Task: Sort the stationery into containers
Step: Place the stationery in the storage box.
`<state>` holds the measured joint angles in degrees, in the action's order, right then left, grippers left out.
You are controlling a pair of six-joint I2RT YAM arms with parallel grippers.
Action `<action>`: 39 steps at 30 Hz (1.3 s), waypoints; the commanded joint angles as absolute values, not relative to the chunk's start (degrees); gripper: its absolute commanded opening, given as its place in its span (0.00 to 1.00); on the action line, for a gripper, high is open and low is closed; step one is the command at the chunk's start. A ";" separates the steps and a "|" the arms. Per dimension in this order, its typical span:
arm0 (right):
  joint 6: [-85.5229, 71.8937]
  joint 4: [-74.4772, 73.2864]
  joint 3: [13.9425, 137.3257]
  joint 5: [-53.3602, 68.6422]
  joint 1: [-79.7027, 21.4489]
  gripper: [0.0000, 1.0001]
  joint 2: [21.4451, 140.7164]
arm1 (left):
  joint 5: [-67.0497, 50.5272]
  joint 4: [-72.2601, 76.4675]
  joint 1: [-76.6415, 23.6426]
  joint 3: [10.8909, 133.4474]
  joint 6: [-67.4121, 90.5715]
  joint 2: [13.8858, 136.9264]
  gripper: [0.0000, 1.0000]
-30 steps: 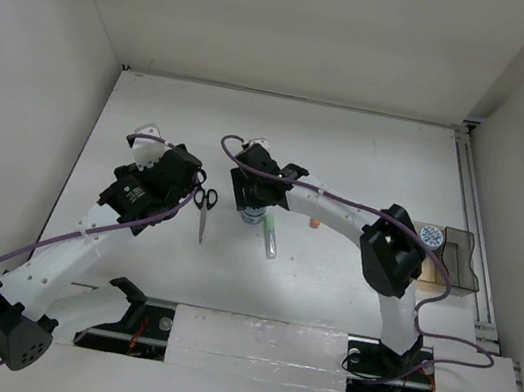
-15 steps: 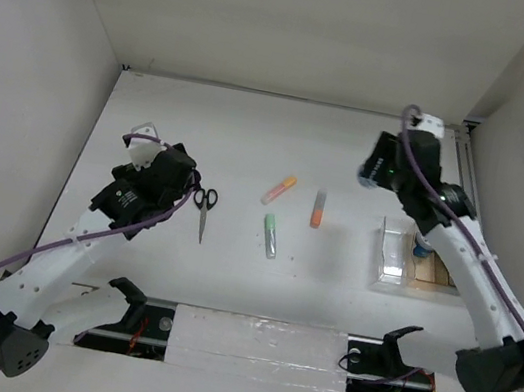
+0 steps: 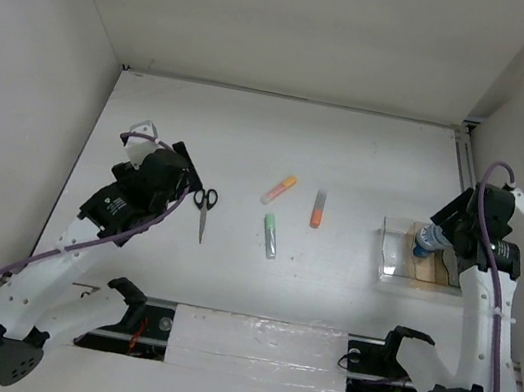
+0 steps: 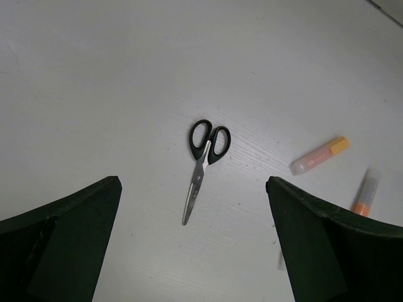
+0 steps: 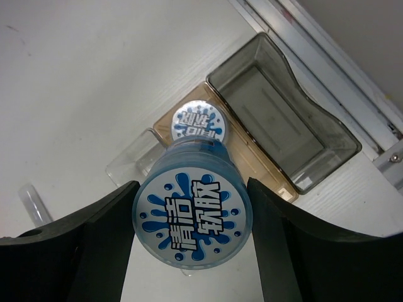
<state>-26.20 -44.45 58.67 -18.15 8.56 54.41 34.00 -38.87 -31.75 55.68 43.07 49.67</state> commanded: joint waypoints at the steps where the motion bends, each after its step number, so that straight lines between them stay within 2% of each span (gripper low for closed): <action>1: -28.56 -42.89 56.70 -14.52 10.63 0.00 53.88 | 32.61 -37.27 -31.38 55.99 41.57 48.69 1.00; 12: -33.66 -42.36 51.51 -13.89 11.16 0.00 53.78 | 31.46 -36.12 -31.38 55.46 40.43 46.58 1.00; 15: -35.59 -43.76 51.50 -15.11 11.78 0.00 57.12 | 31.46 -36.12 -31.38 55.46 40.43 47.10 1.00; 19: -36.74 -43.77 50.45 -18.45 12.47 0.00 55.82 | 31.46 -36.12 -31.38 55.46 40.43 47.11 1.00; 39: -39.11 -45.88 50.98 -21.01 14.24 0.00 59.68 | 29.88 -35.07 -31.38 55.46 38.23 47.11 1.00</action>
<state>-38.04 -46.50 49.76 -19.22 13.93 59.53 29.98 -36.23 -31.75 55.64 39.09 47.18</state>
